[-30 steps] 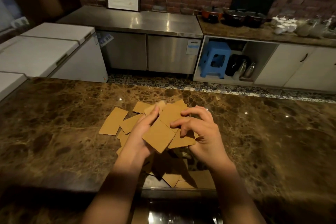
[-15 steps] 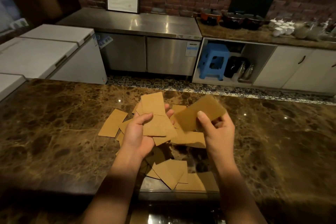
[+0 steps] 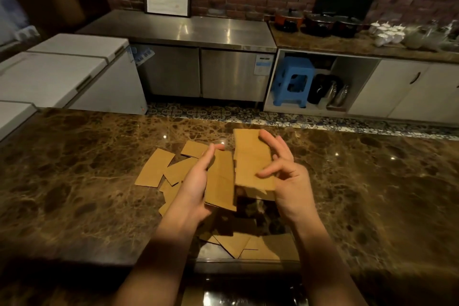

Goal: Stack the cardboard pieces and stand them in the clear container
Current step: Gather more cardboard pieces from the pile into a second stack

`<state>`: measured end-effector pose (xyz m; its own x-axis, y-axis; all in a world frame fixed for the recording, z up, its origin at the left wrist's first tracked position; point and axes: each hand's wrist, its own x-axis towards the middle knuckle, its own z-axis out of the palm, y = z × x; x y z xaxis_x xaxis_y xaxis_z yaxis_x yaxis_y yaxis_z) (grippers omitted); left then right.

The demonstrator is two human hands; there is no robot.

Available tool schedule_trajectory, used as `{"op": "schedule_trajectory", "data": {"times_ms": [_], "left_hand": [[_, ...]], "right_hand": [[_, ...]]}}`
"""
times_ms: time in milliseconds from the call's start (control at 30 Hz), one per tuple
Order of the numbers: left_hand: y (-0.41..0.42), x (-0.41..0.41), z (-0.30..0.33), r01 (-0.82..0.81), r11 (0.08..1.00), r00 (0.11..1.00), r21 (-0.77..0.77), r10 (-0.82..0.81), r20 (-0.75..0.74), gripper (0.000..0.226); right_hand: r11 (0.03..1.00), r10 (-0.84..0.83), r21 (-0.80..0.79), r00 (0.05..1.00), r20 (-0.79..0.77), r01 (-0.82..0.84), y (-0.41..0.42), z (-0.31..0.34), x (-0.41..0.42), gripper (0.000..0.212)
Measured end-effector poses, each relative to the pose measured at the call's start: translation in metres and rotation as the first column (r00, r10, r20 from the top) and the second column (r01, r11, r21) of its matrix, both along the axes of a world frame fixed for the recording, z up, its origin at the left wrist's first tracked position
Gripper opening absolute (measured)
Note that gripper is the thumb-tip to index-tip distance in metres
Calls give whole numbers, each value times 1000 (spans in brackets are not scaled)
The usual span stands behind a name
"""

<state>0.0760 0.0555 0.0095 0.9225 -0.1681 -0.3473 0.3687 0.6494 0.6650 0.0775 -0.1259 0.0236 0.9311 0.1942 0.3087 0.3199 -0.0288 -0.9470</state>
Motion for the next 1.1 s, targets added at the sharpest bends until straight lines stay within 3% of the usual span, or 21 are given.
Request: {"op": "schedule_trajectory", "data": {"times_ms": [100, 267, 333, 400, 500, 567, 667, 767, 867, 933, 967, 1000, 1033, 1100], "left_hand": [[-1, -2, 2, 53, 996, 999, -70, -52, 9, 54], [-3, -1, 0, -33, 984, 988, -173, 58, 143, 52], [-2, -1, -1, -39, 982, 987, -185, 67, 145, 56], [0, 1, -3, -103, 981, 984, -165, 124, 124, 54], [3, 4, -5, -247, 950, 965, -189, 259, 43, 39], [5, 4, -6, -305, 936, 950, -177, 312, 15, 30], [5, 3, -5, -296, 940, 952, -170, 304, 28, 31], [3, 2, -3, -289, 945, 955, -154, 296, 21, 32], [3, 4, 2, -302, 941, 952, -153, 307, 7, 32], [6, 6, 8, -304, 939, 951, -160, 308, 1, 31], [9, 8, 10, -310, 937, 950, -160, 314, -1, 30], [13, 9, 13, -315, 936, 948, -156, 320, 2, 29], [17, 9, 16, -320, 936, 946, -144, 325, 10, 29], [24, 10, 21, -330, 938, 942, -102, 335, 28, 28]], "right_hand": [[966, 0, -259, 1000, -12, -3, 13, -5, -3, 69], [917, 136, -363, 985, -106, -166, 23, 0, -7, 65], [909, 179, -344, 966, -186, -235, 25, 3, -10, 59], [947, 202, -191, 939, -279, -260, 21, 8, -9, 57], [993, 59, -73, 910, -410, -97, 5, 16, 6, 40], [967, -88, -252, 881, -465, -36, -5, 11, 23, 29], [796, -158, -577, 855, -493, -186, -9, -9, 47, 59], [624, -223, -729, 829, -512, -282, -3, -27, 61, 80], [177, -259, -932, 898, -355, -317, 6, -41, 70, 104], [1, -263, -947, 914, -310, -321, 10, -41, 75, 98], [-5, -258, -935, 904, -341, -354, 10, -37, 79, 87], [50, -249, -910, 877, -410, -411, 6, -33, 85, 74], [161, -239, -865, 832, -501, -475, 1, -29, 92, 60], [533, -213, -682, 701, -681, -501, -5, -17, 102, 39]]}}
